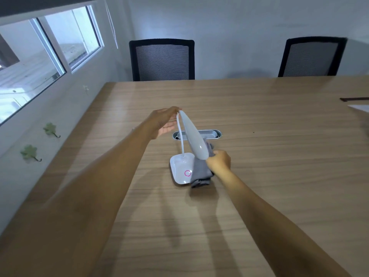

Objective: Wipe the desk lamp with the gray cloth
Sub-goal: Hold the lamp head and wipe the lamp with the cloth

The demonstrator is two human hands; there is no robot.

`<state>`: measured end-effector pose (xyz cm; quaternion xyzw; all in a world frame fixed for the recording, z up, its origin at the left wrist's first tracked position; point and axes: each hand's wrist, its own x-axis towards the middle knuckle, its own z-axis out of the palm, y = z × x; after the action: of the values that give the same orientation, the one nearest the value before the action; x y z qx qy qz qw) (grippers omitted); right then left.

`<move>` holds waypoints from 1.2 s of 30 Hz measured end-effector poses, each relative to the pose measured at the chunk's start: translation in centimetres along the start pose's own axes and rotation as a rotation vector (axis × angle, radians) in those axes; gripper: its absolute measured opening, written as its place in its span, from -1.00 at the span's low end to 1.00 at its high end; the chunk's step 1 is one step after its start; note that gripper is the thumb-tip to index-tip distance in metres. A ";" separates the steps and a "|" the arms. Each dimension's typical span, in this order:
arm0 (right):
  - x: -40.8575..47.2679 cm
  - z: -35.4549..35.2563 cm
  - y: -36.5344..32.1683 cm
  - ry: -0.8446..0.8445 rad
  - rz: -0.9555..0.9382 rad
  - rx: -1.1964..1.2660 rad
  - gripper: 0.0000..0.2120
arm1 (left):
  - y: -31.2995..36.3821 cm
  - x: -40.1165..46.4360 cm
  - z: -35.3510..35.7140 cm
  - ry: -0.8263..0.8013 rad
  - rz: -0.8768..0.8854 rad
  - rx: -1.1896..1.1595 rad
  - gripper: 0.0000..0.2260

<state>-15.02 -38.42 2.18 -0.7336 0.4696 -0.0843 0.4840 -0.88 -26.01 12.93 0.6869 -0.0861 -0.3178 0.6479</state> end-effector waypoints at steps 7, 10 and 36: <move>-1.4 2.5 1.8 -0.011 0.085 -0.032 -0.70 | 0.1 0.1 0.1 0.020 -0.009 -0.010 -0.85; -0.3 1.2 1.9 0.137 0.046 0.022 -0.60 | -0.1 0.0 0.3 0.025 -0.010 -0.024 -0.87; -2.8 -0.1 2.2 -0.437 0.227 0.590 -0.91 | -6.9 0.2 -3.0 0.185 -0.196 0.203 -0.53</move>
<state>-17.89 -36.55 1.42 -0.5066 0.3893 -0.0032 0.7693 -1.09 -22.62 6.22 0.7802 0.0099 -0.3046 0.5463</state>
